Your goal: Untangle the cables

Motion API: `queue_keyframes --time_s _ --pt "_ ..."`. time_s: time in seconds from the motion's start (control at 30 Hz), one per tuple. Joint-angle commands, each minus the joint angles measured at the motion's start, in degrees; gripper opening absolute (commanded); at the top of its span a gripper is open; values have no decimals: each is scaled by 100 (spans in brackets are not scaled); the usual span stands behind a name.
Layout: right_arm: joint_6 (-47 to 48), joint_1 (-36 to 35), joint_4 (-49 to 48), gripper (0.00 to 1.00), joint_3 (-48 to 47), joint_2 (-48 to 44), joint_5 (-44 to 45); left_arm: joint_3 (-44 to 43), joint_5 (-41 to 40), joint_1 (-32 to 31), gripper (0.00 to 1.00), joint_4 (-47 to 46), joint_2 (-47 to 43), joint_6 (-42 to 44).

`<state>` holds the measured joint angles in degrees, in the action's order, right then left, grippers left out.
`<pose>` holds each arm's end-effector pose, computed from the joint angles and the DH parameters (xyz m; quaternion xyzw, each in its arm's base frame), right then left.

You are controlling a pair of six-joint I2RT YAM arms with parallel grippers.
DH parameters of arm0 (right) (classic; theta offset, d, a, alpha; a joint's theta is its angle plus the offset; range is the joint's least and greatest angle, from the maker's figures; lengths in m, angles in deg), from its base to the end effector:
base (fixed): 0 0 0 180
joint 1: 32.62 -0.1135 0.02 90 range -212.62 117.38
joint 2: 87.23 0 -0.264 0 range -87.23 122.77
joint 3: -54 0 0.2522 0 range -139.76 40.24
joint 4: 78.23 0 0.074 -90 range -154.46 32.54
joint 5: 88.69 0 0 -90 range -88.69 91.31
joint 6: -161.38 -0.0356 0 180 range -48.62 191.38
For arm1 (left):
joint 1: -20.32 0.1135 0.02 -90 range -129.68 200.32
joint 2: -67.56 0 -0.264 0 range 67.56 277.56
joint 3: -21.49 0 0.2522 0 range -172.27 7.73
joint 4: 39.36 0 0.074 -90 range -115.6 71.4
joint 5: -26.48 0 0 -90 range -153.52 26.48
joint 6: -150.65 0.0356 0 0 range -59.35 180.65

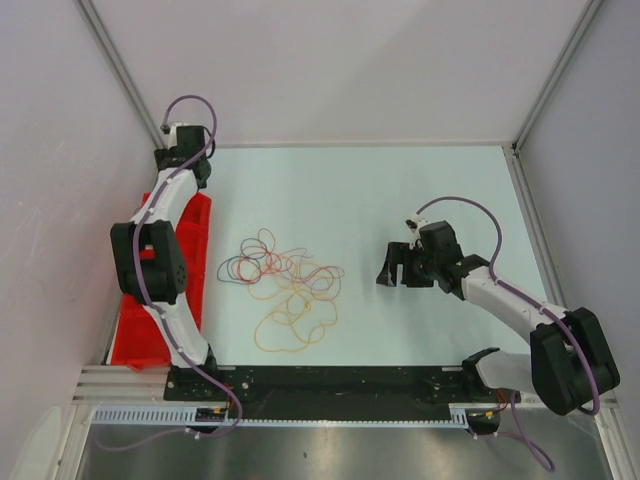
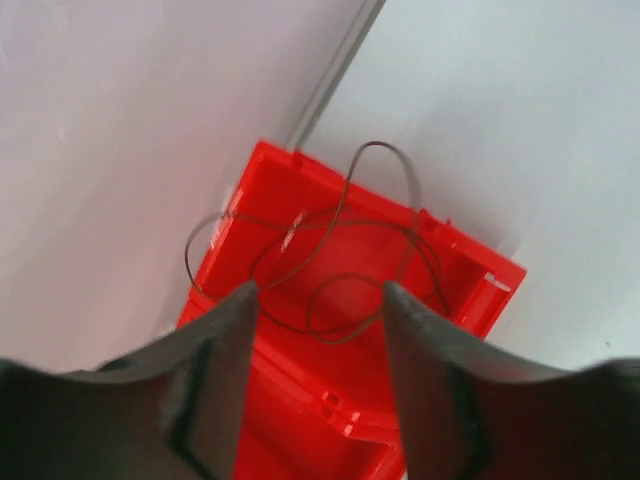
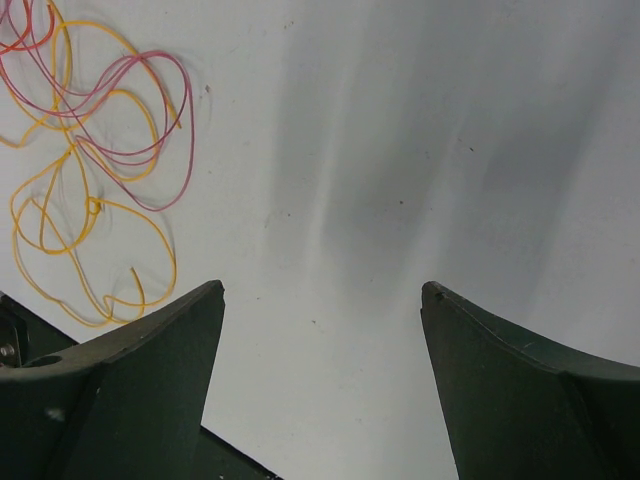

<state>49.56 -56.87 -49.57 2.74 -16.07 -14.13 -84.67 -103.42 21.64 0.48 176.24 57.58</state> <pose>0.2182 0.1087 0.1963 -0.0672 0.9256 0.2528 0.2735 0.4307 0.0328 0.2842 -0.1706 0.8540 0.3063 0.3844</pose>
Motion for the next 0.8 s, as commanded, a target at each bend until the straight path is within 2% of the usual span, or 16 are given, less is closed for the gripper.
queue_keyframes --time_s 0.0,0.1,0.27,0.47,0.63,0.77 --pt "-32 26 -154 84 -3 -58 -266 257 79 105 71 -60 -645 -325" --pt "-111 17 -180 84 -12 -172 -415 266 271 114 81 115 -926 -457" --pt "-401 -114 -197 84 -39 -418 -486 450 527 18 89 414 -1560 -598" --pt "-674 -668 -154 84 -74 -541 -100 1337 825 -378 89 503 -2719 -589" --pt "-1007 -1327 30 83 -275 -559 391 2408 2079 -624 87 441 -3528 -739" --pt "-1332 -1863 268 83 -565 -568 884 3253 2898 -818 84 -23 -4135 -967"
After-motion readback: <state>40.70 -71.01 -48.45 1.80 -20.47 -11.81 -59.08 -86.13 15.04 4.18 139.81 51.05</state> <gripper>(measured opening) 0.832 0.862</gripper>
